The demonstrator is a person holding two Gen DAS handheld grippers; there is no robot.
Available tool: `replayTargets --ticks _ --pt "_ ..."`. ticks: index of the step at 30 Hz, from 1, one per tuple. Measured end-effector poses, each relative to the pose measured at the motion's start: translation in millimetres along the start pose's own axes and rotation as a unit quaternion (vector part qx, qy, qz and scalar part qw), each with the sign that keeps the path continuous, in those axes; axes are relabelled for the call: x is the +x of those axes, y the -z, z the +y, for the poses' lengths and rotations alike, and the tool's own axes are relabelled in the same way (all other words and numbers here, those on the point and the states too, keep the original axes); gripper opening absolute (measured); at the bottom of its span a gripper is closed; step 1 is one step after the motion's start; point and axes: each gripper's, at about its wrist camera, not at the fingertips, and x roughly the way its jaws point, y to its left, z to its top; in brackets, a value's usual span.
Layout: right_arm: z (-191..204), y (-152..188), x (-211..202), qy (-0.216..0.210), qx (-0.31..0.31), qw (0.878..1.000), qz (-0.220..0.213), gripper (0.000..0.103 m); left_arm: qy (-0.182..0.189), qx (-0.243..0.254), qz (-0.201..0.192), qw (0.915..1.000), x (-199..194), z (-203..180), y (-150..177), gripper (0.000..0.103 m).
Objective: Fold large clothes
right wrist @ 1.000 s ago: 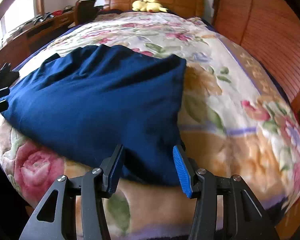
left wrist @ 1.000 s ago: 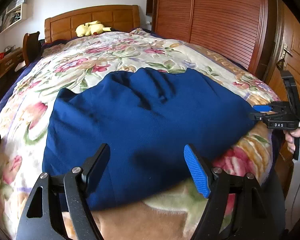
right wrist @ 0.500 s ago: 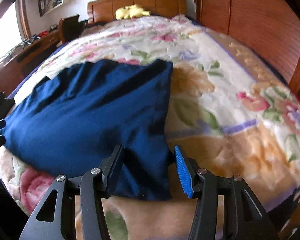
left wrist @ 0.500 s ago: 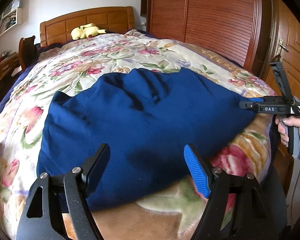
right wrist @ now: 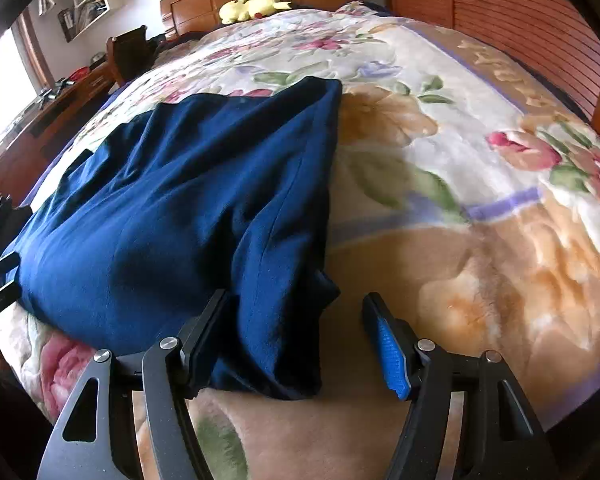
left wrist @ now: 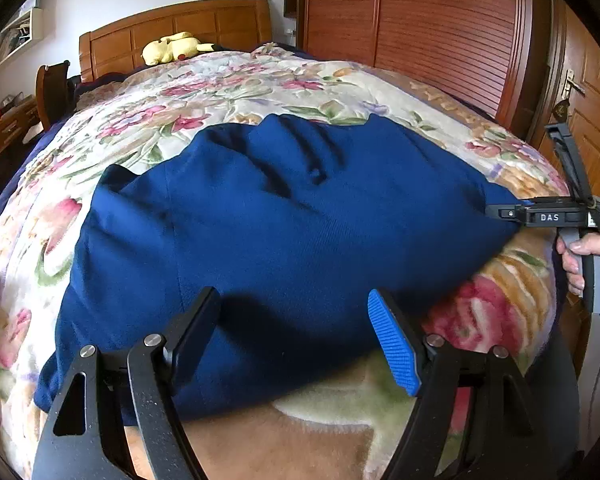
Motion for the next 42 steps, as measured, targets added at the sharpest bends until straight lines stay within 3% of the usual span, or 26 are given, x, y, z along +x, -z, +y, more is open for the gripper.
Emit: replayTargets --ticks 2,6,13,21,26,33,39,42 --pt "0 0 1 -0.007 -0.003 1.0 0.004 0.068 -0.001 0.001 0.003 1.0 3 0 1 0.077" --pt "0 1 2 -0.036 -0.006 0.999 0.007 0.048 0.0 -0.001 0.008 1.0 8 1 2 0.077" --pt "-5 -1 -7 -0.057 -0.005 0.998 -0.012 0.028 0.004 -0.008 0.005 0.9999 5 3 -1 0.077" --pt "25 -32 -56 -0.06 -0.048 0.994 -0.079 0.022 -0.005 -0.026 -0.026 0.9993 -25 30 0 0.077" --pt "75 -57 -78 -0.078 -0.1 0.986 -0.109 0.02 -0.022 -0.049 -0.045 0.9975 -52 59 11 0.077" --pt "174 -81 -85 -0.139 -0.184 0.964 -0.131 0.019 -0.055 -0.064 -0.074 0.9936 -92 93 34 0.077" --pt "267 -88 -71 -0.211 -0.236 0.94 -0.127 0.018 -0.072 -0.093 -0.085 0.9894 -110 124 51 0.077" --pt "305 -85 -50 -0.255 -0.248 0.93 -0.094 0.02 -0.082 -0.107 -0.086 0.9872 -115 138 59 0.077"
